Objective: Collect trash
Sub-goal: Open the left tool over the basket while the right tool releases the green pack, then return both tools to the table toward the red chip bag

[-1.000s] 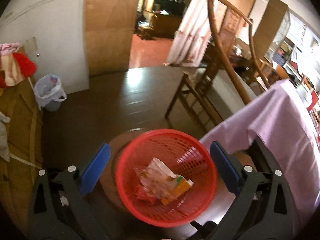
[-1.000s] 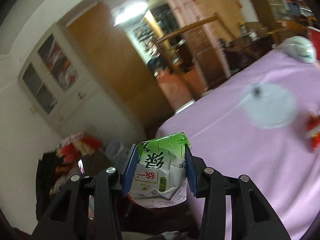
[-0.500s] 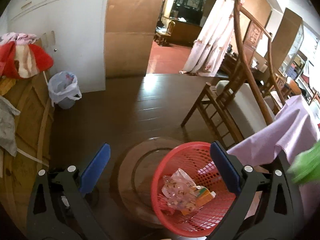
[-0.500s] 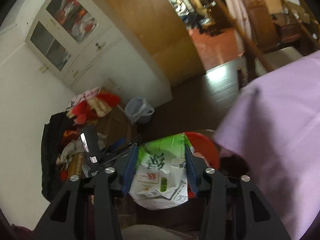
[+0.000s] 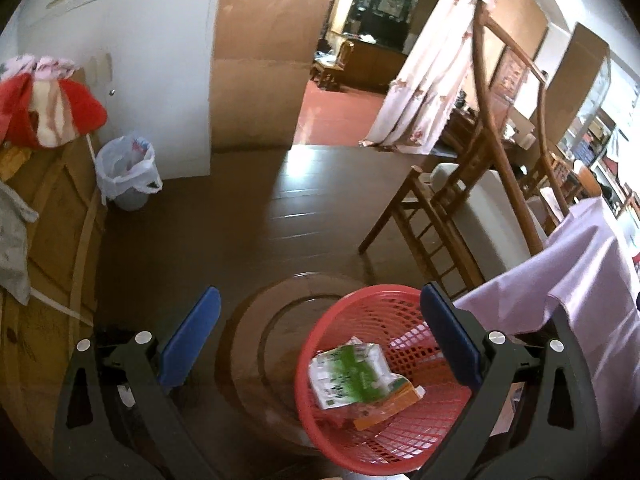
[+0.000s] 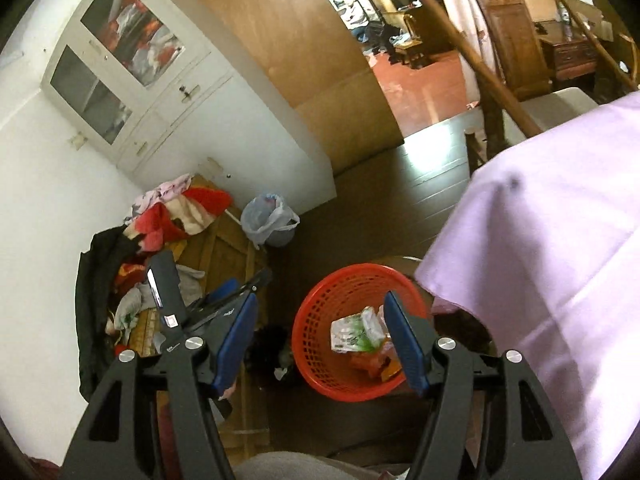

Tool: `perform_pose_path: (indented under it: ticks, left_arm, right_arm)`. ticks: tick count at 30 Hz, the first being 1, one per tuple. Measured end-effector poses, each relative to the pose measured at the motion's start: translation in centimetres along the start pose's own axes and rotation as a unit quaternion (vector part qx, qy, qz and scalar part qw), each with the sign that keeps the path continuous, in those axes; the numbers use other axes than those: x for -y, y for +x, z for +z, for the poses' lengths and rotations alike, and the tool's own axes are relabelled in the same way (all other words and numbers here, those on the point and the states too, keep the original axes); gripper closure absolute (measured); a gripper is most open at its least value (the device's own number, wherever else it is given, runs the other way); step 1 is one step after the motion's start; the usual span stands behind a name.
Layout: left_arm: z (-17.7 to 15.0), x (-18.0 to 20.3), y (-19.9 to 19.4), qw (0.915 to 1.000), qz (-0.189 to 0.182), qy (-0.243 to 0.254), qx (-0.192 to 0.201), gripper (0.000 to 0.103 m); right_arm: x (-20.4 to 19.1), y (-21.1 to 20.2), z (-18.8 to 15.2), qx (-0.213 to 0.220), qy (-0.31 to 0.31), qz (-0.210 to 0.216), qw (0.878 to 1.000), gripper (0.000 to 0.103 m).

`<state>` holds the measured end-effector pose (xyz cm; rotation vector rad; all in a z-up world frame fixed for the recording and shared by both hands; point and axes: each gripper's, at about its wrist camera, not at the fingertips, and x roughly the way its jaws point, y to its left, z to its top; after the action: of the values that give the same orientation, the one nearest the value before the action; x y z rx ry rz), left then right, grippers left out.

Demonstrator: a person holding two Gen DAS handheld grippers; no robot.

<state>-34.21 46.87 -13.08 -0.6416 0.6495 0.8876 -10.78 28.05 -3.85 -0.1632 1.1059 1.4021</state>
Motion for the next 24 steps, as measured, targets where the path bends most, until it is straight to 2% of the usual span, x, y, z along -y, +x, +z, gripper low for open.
perform_pose_path:
  ticks: [15,24]
  left_arm:
    - [0.1,7.5,-5.2,0.9968,-0.019,0.072,0.03,0.007]
    - [-0.9,14.7,-8.4,0.9888,-0.028,0.14,0.045,0.007]
  right_arm:
    - [2.8,-9.8,-2.1,0.076,0.007,-0.002,0.997,0.038]
    - [7.1,-18.0,-4.8,0.139,0.026,-0.053,0.989,0.038]
